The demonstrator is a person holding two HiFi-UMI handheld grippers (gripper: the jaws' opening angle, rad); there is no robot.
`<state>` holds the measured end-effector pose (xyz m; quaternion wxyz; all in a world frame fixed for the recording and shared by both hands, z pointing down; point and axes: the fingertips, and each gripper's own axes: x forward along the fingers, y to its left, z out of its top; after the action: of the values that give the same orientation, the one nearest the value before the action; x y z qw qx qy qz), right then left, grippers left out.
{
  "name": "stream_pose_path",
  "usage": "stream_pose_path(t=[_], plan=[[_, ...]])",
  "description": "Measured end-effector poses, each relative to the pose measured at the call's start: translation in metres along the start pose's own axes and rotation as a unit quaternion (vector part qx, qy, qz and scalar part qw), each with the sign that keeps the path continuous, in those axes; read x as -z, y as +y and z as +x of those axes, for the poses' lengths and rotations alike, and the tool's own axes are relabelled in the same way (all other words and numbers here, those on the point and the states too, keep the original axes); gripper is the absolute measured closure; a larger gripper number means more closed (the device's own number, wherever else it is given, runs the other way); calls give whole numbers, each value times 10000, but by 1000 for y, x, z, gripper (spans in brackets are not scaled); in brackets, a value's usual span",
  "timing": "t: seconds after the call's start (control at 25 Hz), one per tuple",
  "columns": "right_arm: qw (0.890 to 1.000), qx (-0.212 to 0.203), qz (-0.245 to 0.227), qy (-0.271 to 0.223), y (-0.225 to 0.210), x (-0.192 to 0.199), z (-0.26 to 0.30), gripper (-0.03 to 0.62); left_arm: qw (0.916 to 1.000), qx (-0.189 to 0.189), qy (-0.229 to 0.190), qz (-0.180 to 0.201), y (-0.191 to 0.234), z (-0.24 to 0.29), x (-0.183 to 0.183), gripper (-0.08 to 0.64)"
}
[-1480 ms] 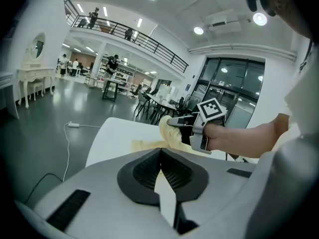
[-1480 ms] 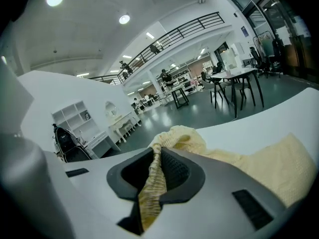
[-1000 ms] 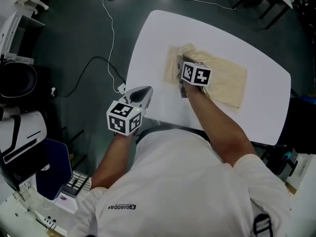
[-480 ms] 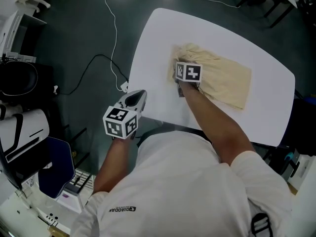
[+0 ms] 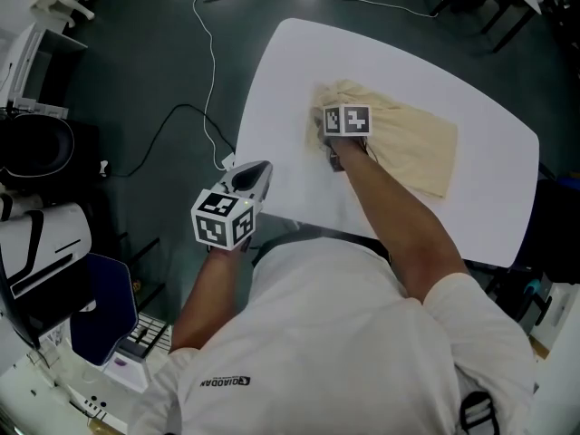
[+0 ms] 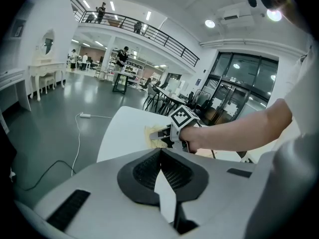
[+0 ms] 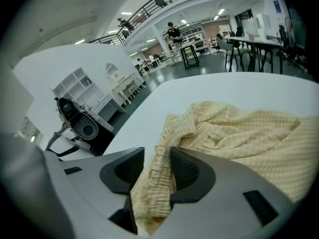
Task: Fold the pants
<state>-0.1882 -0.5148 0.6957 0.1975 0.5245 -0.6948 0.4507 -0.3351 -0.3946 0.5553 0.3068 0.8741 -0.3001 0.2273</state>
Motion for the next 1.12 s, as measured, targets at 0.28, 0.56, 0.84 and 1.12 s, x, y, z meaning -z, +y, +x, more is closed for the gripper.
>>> stream_pose_path(t=[0.28, 0.56, 0.84, 1.12], plan=[[9979, -515, -180, -358, 35, -21, -48, 357, 10000, -40, -85, 33, -2, -10, 1, 532], [9887, -938, -224, -1150, 49, -19, -121, 518, 9995, 64, -204, 213, -17, -8, -8, 532], [9826, -906, -300, -1593, 37, 12, -201, 572, 9974, 422, -99, 582, -50, 6, -13, 532], [9840, -360, -71, -1743, -19, 59, -258, 572, 9910, 864, 47, 1023, -95, 32, -20, 532]])
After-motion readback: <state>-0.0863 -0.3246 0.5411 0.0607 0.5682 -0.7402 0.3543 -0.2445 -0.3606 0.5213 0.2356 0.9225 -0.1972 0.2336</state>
